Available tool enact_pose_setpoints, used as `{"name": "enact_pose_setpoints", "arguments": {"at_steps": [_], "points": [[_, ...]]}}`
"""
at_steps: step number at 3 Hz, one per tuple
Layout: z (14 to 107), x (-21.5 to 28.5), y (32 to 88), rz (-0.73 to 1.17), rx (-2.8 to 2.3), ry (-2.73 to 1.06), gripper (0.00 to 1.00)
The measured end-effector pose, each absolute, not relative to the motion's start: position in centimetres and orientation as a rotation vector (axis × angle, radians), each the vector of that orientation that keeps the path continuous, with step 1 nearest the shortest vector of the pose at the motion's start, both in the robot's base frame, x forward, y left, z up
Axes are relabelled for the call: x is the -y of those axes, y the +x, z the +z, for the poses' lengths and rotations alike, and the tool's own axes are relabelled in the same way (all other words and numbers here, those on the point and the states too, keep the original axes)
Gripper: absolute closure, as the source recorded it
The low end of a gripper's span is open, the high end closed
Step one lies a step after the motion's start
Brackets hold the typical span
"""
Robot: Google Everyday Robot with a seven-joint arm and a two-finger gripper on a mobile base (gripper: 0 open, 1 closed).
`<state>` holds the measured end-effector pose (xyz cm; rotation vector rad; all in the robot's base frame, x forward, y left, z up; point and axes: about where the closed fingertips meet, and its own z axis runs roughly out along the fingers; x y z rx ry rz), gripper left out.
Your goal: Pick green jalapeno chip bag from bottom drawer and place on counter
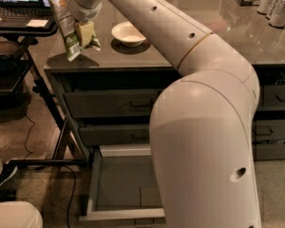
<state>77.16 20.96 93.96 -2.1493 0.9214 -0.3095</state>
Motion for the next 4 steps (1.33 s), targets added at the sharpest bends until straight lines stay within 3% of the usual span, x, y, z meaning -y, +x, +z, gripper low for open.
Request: {"name": "enact_pose_setpoints", "arguments": {"at_steps": [2, 4], "points": [[92.2, -19.0, 79.4, -0.317, -0.888, -2.057, 1.0], [91.0, -17.3, 80.4, -0.248, -0.853, -2.077, 0.58]]}}
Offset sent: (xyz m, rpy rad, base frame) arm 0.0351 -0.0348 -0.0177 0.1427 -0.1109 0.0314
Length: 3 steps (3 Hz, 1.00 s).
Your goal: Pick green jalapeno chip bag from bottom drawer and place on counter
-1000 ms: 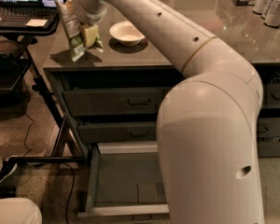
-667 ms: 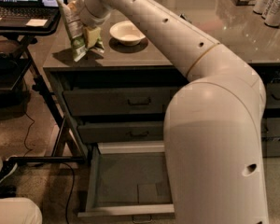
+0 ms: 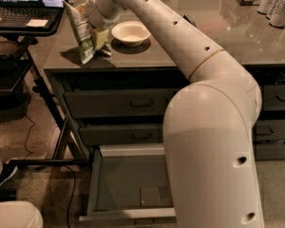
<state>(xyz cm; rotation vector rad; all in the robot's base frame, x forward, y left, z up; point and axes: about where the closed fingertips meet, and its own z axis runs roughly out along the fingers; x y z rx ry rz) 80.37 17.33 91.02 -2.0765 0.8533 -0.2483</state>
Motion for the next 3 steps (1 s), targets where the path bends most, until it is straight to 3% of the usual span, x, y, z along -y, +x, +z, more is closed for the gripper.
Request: {"name": "enact_pose_setpoints", "arguments": {"at_steps": [2, 3], "points": [[90.66, -16.42, 80.23, -0.188, -0.853, -2.113, 0.11], [90.66, -16.43, 80.23, -0.187, -0.853, -2.113, 0.0]]}}
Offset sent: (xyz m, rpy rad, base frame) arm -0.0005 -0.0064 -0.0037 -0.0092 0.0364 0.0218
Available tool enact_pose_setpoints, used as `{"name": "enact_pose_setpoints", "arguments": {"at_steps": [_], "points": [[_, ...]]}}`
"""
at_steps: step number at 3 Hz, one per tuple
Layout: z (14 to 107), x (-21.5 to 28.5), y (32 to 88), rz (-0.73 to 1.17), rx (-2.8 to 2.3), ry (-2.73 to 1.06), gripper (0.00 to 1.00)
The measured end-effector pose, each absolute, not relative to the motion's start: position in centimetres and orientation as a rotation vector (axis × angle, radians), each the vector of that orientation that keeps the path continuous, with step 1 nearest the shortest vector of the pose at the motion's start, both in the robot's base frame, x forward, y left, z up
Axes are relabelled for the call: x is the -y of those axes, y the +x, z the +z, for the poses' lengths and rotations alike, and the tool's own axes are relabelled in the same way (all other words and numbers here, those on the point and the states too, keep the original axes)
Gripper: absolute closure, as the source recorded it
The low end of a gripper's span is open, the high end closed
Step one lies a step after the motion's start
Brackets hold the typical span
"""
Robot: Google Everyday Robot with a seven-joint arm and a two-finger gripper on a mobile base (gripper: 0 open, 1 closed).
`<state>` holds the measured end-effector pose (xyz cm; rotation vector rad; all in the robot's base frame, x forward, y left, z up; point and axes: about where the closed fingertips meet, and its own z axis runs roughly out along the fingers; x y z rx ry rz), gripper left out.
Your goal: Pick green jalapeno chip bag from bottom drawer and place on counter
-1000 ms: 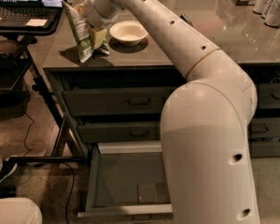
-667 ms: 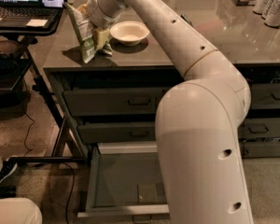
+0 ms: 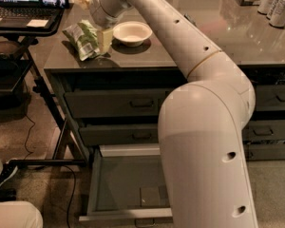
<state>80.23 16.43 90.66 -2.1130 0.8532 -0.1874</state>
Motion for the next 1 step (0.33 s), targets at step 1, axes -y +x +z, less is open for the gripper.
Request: {"name": "enact_pose_setpoints", "arguments": {"at_steps": [1], "points": [[90.66, -16.43, 80.23, -0.187, -0.853, -2.113, 0.0]]}}
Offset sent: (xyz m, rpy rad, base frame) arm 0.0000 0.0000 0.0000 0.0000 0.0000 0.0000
